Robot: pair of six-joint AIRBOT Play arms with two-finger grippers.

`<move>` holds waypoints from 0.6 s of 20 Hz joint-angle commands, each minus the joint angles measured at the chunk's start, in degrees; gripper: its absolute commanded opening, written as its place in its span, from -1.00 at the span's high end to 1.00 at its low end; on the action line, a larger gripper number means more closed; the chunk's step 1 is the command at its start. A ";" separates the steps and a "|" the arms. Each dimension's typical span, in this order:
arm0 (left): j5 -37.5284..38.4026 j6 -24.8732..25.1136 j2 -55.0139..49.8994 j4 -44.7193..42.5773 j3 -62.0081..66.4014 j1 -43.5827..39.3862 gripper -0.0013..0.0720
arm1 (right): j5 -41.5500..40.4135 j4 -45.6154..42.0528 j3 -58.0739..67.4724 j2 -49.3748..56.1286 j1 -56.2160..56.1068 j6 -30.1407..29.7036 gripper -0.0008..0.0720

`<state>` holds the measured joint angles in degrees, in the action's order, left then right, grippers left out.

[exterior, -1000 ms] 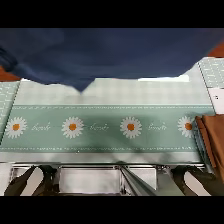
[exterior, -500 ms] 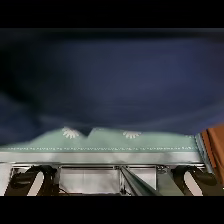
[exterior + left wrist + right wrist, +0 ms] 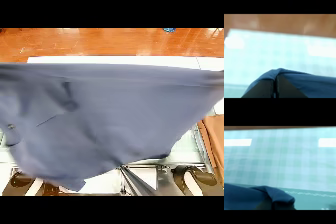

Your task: Fold the shirts.

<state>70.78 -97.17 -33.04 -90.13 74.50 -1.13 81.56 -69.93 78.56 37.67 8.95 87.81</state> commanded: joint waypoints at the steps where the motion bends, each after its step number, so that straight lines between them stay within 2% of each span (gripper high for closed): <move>1: -12.44 -1.75 -10.58 5.77 -10.88 -0.20 0.91 | -12.35 7.30 -8.94 9.42 -0.02 -4.68 0.92; 5: -24.59 -1.79 -31.32 8.04 -7.39 -0.02 0.91 | -24.00 15.19 -8.11 29.33 0.00 -9.31 0.92; 9: -23.58 -2.73 -52.39 15.78 7.76 1.57 0.91 | -25.11 18.88 5.44 51.17 0.28 -9.79 0.92; 12: -21.51 -2.58 -63.69 20.13 19.93 1.95 0.91 | -23.71 18.84 16.46 62.88 0.28 -7.15 0.92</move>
<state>48.64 -99.63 -85.43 -75.33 84.73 0.36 58.30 -52.88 86.26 88.86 9.19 79.33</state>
